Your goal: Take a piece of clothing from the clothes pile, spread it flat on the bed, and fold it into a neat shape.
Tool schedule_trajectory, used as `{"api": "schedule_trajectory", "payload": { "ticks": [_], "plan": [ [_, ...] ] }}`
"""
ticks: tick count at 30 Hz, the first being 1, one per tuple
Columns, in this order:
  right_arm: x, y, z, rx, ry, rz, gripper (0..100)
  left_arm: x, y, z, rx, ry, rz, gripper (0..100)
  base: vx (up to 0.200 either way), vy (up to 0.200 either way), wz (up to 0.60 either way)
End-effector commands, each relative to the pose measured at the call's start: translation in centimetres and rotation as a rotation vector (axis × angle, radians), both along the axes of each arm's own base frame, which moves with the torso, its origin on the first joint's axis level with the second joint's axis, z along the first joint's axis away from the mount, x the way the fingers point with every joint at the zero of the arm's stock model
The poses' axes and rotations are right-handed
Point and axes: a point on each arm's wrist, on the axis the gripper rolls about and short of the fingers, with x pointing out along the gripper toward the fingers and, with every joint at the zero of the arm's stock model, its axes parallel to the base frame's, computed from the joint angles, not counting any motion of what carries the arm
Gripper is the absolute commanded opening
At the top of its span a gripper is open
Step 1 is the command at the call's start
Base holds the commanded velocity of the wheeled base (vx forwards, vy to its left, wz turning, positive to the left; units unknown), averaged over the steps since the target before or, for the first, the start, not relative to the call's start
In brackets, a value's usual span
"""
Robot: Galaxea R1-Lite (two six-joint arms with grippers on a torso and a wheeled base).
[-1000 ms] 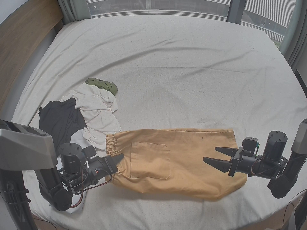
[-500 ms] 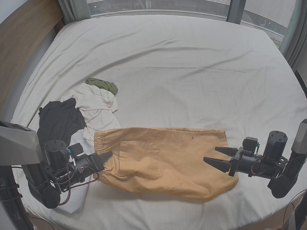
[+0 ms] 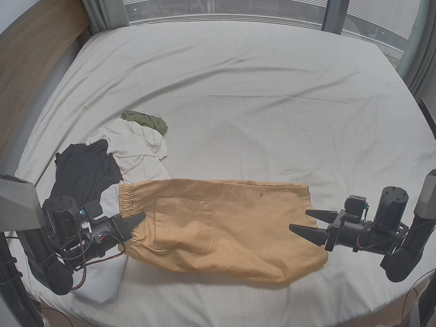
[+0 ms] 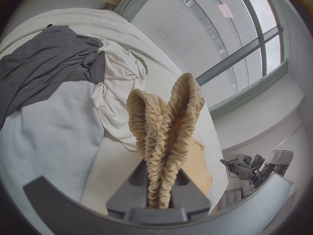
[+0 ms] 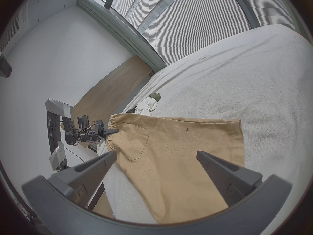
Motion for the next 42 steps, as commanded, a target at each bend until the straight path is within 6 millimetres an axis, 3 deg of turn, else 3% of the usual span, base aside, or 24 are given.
{"api": "schedule_trajectory", "payload": {
  "ticks": [1,13,29,42],
  "plan": [
    [0.0,0.0,0.0,0.0,-0.001,0.001,100,-0.5,-1.0,1.1,-0.011,-0.039,-0.043,0,0.0,0.0,0.0],
    [0.0,0.0,0.2,0.002,-0.006,-0.002,100,-0.7,-6.4,2.1,-0.056,-0.081,-0.221,0,0.0,0.0,0.0],
    [0.1,-0.4,0.4,0.006,-0.014,-0.011,100,-0.7,-11.0,3.0,-0.142,-0.09,-0.35,0,0.0,0.0,0.0],
    [-0.5,-2.2,4.3,0.088,-0.121,-0.057,100,0.1,-15.0,3.3,-0.189,-0.083,-0.403,0,0.0,0.0,0.0]
  ]
}}
